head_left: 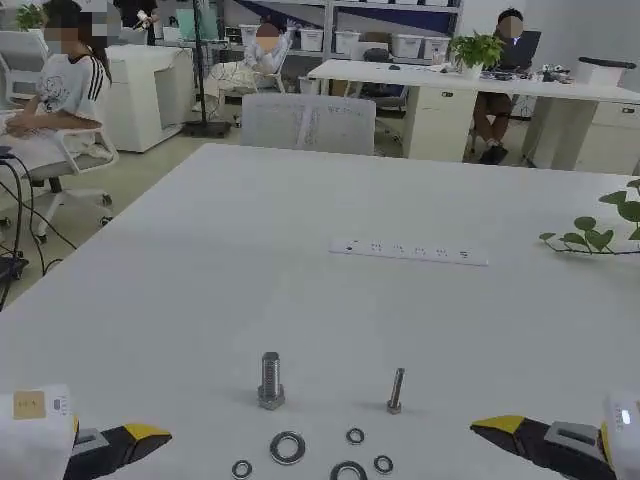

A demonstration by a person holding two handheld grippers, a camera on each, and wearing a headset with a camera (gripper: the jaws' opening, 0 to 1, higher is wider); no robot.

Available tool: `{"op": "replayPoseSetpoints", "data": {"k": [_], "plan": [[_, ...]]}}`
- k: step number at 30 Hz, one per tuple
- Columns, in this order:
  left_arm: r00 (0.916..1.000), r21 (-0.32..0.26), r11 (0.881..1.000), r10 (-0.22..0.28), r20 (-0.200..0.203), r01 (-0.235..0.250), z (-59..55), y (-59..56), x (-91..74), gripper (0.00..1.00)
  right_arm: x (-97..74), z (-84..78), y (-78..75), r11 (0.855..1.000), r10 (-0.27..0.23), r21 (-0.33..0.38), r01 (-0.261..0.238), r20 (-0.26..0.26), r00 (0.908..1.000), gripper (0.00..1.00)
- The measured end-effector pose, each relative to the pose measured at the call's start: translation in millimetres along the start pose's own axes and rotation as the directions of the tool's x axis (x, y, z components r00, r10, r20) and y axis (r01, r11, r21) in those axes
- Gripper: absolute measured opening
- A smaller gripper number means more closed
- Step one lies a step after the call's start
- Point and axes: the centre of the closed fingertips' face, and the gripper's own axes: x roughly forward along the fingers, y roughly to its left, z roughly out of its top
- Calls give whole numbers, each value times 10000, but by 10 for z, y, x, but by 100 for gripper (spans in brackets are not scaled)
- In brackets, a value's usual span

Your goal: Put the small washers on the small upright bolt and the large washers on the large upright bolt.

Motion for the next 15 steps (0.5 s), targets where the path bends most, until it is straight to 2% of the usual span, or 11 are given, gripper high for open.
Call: {"op": "replayPoseSetpoints", "data": {"k": [4,10,15], "plan": [[9999,56,9999,-104,19,104,8,-17,2,97,-12,-20,13,9999,-82,73,83,-106,9999,89],[9998,172,9997,-191,21,190,38,-10,14,98,-32,36,6,9997,-228,62,228,-38,9997,89],[9997,236,9994,-237,11,237,42,1,17,98,-53,-4,18,9995,-280,129,282,-159,9995,89]]}}
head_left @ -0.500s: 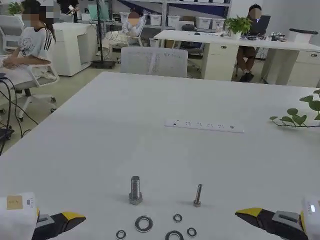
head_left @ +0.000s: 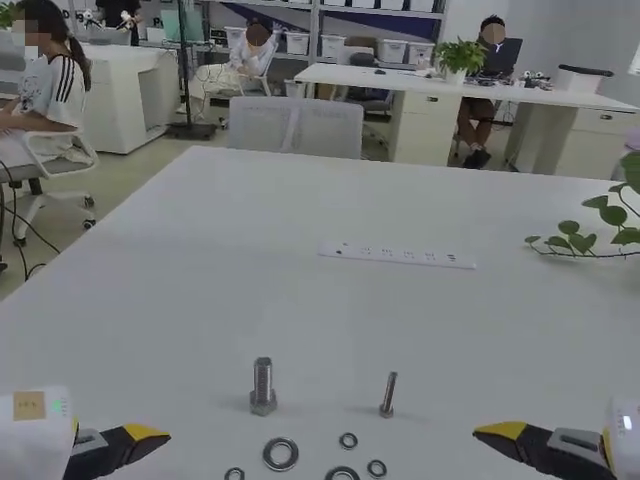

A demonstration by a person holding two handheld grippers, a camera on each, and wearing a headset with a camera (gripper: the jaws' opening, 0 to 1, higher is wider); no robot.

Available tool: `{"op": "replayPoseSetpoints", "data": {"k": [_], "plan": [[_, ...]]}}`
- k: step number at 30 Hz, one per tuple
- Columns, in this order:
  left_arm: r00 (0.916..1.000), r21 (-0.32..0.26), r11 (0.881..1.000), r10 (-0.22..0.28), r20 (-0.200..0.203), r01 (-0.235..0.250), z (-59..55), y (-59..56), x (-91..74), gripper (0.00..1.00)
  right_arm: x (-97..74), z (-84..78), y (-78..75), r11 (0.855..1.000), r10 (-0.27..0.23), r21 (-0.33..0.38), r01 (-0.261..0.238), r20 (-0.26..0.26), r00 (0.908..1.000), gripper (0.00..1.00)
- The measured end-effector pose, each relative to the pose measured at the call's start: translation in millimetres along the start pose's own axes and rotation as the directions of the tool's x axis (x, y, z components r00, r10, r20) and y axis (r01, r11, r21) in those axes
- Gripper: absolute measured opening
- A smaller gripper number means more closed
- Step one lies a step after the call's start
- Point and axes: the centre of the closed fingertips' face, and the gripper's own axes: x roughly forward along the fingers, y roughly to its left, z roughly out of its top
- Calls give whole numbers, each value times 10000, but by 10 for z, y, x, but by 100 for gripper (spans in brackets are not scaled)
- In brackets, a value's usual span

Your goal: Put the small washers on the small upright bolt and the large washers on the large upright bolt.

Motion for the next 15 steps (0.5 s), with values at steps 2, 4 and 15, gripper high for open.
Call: {"op": "replayPoseSetpoints", "data": {"k": [2,4,15], "plan": [[10000,-10,10000,-2,4,2,-2,12,-5,98,-6,-19,-4,10000,-12,32,12,-65,10000,89],[10000,-29,10000,-5,-13,5,-4,15,-10,97,-8,-23,-7,10000,-2,48,2,-68,10000,88],[10000,30,10000,36,-27,-36,9,22,-37,97,-1,-28,20,10000,-11,56,11,-82,10000,88]]}}
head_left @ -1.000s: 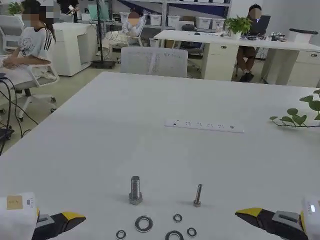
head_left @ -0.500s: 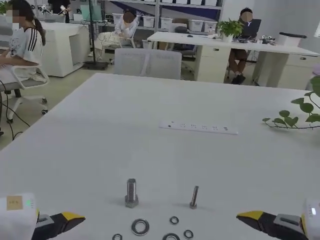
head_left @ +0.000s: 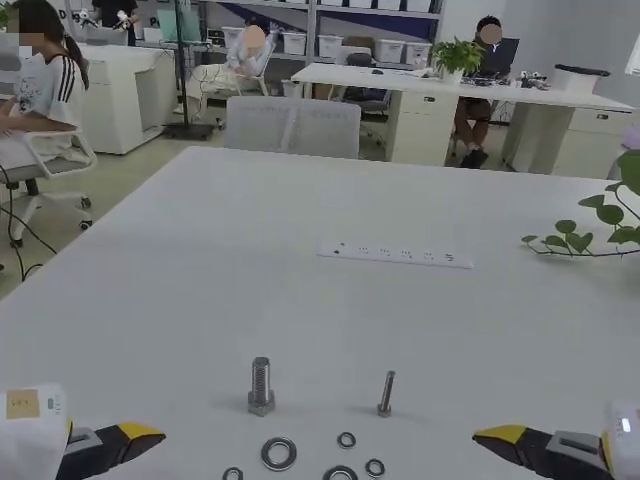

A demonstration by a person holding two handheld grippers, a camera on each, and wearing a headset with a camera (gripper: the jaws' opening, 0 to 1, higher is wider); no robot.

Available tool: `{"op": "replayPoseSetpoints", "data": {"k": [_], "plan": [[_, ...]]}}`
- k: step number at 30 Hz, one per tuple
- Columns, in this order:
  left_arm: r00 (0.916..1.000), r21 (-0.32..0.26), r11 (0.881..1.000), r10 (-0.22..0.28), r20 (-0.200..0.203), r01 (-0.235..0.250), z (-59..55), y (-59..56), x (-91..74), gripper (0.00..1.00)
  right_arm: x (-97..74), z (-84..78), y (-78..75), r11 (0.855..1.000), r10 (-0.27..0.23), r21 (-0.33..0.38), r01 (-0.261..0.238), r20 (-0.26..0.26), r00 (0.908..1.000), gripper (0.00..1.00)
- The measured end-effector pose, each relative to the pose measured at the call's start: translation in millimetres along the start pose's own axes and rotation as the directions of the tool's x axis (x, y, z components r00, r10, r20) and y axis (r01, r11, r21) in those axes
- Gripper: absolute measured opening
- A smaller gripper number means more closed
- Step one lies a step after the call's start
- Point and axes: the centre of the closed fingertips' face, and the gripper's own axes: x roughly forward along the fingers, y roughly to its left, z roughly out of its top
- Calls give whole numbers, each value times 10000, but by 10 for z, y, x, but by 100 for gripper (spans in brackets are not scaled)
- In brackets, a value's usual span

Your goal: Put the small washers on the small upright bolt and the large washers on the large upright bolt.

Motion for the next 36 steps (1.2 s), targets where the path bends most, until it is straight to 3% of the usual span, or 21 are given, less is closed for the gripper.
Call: {"op": "replayPoseSetpoints", "data": {"k": [25,30,36], "plan": [[9999,93,10000,-23,-162,25,-8,11,20,96,-1,-38,-24,9999,-52,98,52,51,10000,87],[10000,77,10000,-38,-86,38,18,26,61,96,-28,-104,-41,9999,-28,155,31,-184,9998,86],[9998,56,9999,-90,-192,91,-18,9,59,95,3,-43,-49,9999,-23,139,24,-56,10000,86]]}}
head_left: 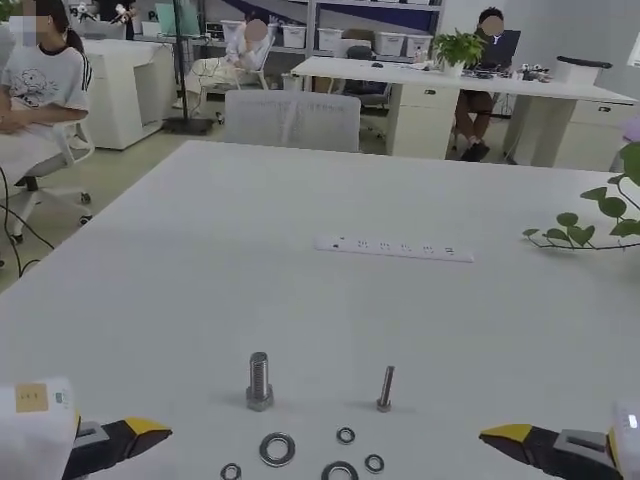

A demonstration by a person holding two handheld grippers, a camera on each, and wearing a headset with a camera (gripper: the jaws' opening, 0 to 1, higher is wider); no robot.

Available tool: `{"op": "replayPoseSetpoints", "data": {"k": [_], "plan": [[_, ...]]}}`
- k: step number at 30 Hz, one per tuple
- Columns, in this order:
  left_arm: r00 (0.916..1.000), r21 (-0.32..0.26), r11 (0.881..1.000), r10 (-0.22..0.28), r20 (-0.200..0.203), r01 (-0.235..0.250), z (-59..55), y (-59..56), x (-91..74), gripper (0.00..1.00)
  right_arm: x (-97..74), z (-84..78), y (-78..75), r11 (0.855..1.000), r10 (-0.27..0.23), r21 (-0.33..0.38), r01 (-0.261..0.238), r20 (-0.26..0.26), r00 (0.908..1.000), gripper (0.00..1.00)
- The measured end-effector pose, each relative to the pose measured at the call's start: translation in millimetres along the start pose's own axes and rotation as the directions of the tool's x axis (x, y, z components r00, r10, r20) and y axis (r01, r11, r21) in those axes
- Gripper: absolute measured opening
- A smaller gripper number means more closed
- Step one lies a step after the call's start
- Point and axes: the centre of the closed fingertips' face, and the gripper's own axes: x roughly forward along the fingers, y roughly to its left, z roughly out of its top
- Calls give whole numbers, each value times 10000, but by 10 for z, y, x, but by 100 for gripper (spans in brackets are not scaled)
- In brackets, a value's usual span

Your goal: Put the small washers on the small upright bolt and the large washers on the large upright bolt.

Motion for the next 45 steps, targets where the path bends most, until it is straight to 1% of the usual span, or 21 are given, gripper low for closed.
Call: {"op": "replayPoseSetpoints", "data": {"k": [6,9,12,15,19,24,29,34,37,42,45], "plan": [[9999,-35,9999,103,72,-103,12,31,-28,95,21,-15,23,9999,114,-97,-115,-133,9998,85],[9999,-26,10000,95,98,-94,19,22,-22,95,12,-14,13,9999,99,-99,-101,-159,9998,85],[10000,-36,10000,45,63,-45,4,4,-8,95,9,-21,11,9998,135,-153,-139,-251,9996,85],[10000,-70,10000,21,60,-21,-9,-4,3,95,20,7,14,9990,242,-370,-258,-434,9988,85],[10000,-116,9999,12,93,-11,-12,-10,12,95,45,69,-8,9981,305,-523,-330,-465,9985,84],[9999,-172,9998,37,94,-35,-27,-8,3,95,100,135,4,9945,540,-860,-592,-623,9966,84],[9999,-214,9997,82,107,-80,-31,-4,-8,94,164,197,14,9886,805,-1209,-902,-831,9933,83],[9999,-256,9996,87,76,-85,-44,-12,-8,94,245,238,16,9785,1109,-1608,-1289,-1168,9870,81],[9999,-267,9996,104,66,-102,-50,-14,-8,94,282,256,17,9735,1211,-1782,-1432,-1288,9842,81],[9999,-304,9995,129,92,-127,-49,-14,-6,94,351,268,13,9633,1385,-2070,-1708,-1619,9770,80],[9998,-313,9994,166,87,-163,-52,-7,-5,94,395,279,2,9537,1452,-2345,-1883,-1892,9711,79]]}}
